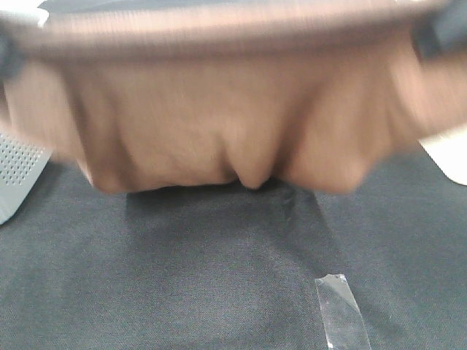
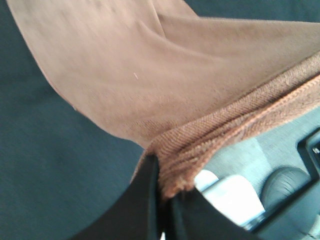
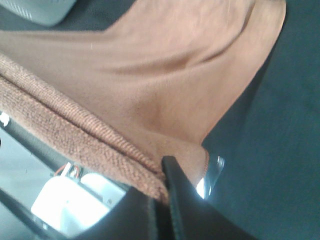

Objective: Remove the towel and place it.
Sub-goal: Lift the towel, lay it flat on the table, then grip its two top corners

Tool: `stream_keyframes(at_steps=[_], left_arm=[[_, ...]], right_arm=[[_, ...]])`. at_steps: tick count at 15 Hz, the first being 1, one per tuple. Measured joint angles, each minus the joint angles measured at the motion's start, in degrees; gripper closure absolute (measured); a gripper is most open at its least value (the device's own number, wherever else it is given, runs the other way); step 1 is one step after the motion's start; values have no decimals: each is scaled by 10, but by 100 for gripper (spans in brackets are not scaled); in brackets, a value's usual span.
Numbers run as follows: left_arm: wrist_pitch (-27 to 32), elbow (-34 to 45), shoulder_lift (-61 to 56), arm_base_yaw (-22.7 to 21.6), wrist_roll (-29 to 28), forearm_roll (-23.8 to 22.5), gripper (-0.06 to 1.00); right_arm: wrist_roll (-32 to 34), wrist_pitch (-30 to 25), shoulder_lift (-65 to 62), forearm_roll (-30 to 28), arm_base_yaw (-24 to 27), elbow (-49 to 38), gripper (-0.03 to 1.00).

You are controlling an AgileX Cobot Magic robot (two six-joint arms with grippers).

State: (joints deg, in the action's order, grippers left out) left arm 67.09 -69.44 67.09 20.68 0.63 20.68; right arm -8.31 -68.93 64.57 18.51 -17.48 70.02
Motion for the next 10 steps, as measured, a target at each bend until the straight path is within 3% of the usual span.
stream_keyframes(at_steps=[5,10], left_arm=[[-13,144,-54,17,-18,49,94],[-13,201,-74,17,-31,72,94]], right_arm=[[29,2,-102,4,0,-140,97],[33,12,-134,17,0,-246,97]])
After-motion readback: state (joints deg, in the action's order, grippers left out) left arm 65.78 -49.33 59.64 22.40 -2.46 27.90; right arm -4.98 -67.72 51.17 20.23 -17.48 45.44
